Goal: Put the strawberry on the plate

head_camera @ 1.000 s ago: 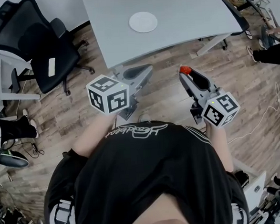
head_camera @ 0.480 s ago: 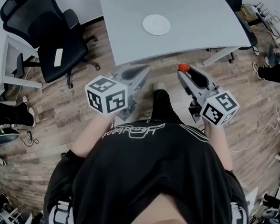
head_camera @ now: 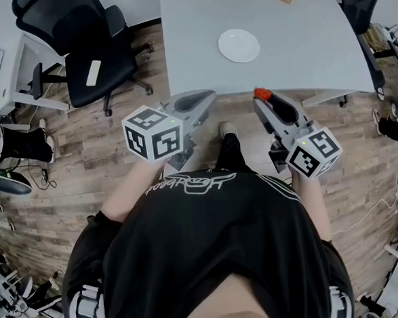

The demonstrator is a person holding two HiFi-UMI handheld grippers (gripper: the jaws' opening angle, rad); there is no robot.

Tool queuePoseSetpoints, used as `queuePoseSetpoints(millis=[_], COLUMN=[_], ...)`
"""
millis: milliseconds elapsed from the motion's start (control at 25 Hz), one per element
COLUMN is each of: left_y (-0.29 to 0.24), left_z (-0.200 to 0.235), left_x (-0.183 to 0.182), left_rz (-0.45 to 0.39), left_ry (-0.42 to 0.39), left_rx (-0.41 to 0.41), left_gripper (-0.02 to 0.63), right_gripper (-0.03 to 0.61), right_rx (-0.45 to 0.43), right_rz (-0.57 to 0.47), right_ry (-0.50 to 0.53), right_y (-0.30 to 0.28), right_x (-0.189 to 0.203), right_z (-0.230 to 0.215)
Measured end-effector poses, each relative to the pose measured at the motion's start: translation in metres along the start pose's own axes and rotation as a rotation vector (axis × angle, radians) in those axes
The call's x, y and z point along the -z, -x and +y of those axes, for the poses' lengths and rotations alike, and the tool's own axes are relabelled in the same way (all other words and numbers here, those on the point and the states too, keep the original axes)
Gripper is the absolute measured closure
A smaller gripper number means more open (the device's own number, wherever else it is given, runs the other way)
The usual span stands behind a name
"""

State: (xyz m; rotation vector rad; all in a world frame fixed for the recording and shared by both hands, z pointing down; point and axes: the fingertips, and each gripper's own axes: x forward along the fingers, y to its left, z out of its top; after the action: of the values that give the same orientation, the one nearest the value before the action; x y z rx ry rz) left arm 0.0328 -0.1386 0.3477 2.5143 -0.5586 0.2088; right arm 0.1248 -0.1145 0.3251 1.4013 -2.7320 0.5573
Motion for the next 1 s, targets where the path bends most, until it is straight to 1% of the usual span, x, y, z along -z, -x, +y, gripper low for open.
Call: queuePoseSetpoints(millis=[200, 480, 760, 1000], left_y=[-0.031, -0.074, -0.107, -0.128], left_z=[0.023, 0.07, 0.103, 0.121], left_x=[-0.013, -0.035, -0.038, -0.033], left_rz=[0.0, 0.017, 0.046, 0.064], left_ry=[0.025, 0.069, 0.103, 0.13], left_rx=[-0.019, -0.041, -0.048, -0.053], left_gripper=[0.607, 0.607, 0.607, 0.607], right_gripper=[0.453, 0.453, 0.453, 0.453], right_rx=[-0.038, -0.05, -0.041, -0.049], right_rz=[0.023, 0.079, 0.133, 0.144], right_ry=[0.015, 0.013, -0.004, -0.013], right_y=[-0.027, -0.069, -0.095, -0.108], right_x=[-0.014, -0.022, -0.008, -0.004], right_z=[-0.032, -0.082, -0.124, -0.145])
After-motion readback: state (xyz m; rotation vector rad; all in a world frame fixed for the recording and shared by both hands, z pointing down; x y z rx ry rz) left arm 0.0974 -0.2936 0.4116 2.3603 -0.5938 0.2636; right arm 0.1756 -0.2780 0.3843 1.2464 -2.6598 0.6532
